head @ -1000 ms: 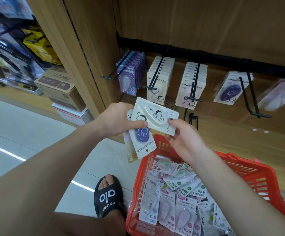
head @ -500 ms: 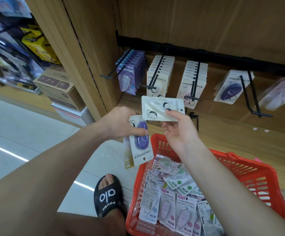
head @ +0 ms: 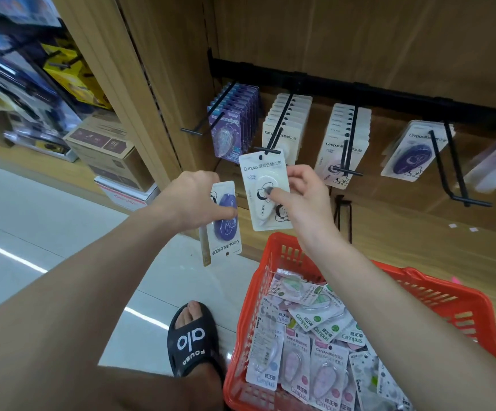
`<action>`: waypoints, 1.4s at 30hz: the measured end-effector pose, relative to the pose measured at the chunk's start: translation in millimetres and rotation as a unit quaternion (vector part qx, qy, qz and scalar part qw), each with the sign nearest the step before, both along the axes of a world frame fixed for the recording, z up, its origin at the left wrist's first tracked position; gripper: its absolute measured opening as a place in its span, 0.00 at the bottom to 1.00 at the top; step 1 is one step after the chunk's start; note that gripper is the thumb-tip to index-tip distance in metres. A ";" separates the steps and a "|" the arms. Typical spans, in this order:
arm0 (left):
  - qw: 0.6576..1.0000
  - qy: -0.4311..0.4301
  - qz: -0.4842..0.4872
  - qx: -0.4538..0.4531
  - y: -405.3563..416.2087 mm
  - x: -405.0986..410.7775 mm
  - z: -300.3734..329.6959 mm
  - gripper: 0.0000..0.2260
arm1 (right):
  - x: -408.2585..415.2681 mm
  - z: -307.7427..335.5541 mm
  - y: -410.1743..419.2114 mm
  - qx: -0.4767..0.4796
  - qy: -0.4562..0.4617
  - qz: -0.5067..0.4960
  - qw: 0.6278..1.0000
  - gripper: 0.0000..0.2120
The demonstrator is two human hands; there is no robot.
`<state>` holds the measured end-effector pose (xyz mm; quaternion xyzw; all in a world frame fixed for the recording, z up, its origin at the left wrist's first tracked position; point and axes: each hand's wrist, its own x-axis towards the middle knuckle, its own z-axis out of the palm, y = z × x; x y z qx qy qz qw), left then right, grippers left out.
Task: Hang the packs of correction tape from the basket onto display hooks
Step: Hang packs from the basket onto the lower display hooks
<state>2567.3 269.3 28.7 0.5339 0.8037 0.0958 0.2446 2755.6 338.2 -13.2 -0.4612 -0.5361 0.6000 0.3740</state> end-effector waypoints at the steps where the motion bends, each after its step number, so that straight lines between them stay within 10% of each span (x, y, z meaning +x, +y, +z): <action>1: 1.000 0.001 -0.001 0.003 0.1 -0.1 -0.4 0.16 | -3.3 -1.5 1.9 -0.004 0.000 -0.003 1.000 0.13; 17: 1.000 0.009 -0.028 0.011 10.2 13.7 3.6 0.17 | -25.0 -17.2 19.1 -0.064 -0.005 -0.069 0.996 0.05; 27: 0.986 -0.136 -0.089 0.043 13.5 40.2 9.2 0.14 | 3.1 -12.3 53.3 -0.123 -0.210 0.007 0.970 0.38; 34: 0.965 -0.224 -0.118 0.063 23.2 88.1 7.1 0.15 | 120.3 14.2 1.3 -0.208 -0.039 0.192 0.958 0.25; 42: 0.938 -0.319 -0.108 0.082 32.7 186.5 9.9 0.10 | 215.5 33.6 -15.1 -0.153 -0.079 0.172 0.970 0.16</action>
